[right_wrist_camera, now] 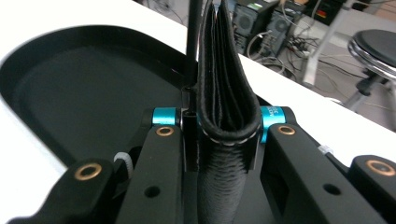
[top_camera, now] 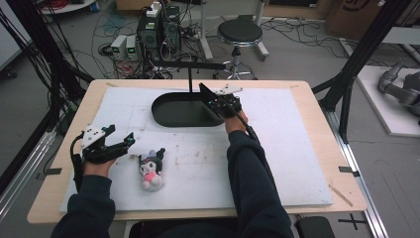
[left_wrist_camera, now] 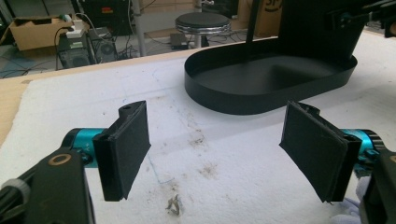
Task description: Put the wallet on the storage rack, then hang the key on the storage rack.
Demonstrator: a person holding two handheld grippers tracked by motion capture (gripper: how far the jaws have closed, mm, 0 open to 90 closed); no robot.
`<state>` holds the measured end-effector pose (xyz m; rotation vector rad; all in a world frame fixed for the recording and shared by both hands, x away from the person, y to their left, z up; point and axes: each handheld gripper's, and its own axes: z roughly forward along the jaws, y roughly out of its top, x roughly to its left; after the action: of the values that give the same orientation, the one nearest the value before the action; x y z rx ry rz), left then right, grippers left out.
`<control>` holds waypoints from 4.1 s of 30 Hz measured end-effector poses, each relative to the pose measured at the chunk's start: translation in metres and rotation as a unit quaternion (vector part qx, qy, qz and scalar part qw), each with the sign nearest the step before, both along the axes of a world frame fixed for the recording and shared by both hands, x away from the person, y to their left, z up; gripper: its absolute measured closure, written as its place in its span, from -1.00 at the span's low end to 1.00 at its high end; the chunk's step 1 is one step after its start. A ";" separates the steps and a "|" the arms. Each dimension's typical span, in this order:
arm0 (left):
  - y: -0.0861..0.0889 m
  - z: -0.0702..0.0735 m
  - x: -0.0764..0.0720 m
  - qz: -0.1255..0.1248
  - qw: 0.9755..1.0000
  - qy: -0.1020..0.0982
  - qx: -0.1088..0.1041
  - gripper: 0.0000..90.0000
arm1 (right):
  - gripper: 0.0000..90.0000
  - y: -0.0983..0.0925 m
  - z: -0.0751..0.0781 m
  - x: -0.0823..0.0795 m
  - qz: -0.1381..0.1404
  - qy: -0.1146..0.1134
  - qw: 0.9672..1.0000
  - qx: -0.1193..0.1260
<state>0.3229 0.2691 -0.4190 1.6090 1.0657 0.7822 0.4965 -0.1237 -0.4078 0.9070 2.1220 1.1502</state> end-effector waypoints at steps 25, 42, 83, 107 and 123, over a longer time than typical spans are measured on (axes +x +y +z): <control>0.001 0.000 -0.002 0.002 1.000 -0.001 0.001 -0.48 | -0.01 0.017 -0.006 -0.009 0.019 0.008 0.999 0.033; -0.001 0.000 -0.001 -0.001 1.000 -0.002 0.001 -0.48 | 0.10 0.006 0.000 -0.013 0.057 0.060 0.996 -0.021; -0.006 0.011 -0.008 -0.006 0.998 -0.011 -0.057 -0.56 | -0.51 -0.188 0.005 -0.136 -0.019 0.039 0.999 0.007; -0.030 0.022 -0.018 -0.034 0.997 0.043 -0.054 -0.51 | -0.51 -0.202 0.009 -0.144 -0.048 0.033 0.998 0.030; -0.074 0.001 -0.046 -0.042 0.980 0.193 -0.007 -0.51 | -0.51 -0.192 0.007 -0.145 -0.022 0.031 0.999 0.015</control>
<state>0.2768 0.1953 -0.4181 1.8259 1.2607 0.4127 0.3520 -0.3158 -0.4005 1.0109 2.1282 1.1472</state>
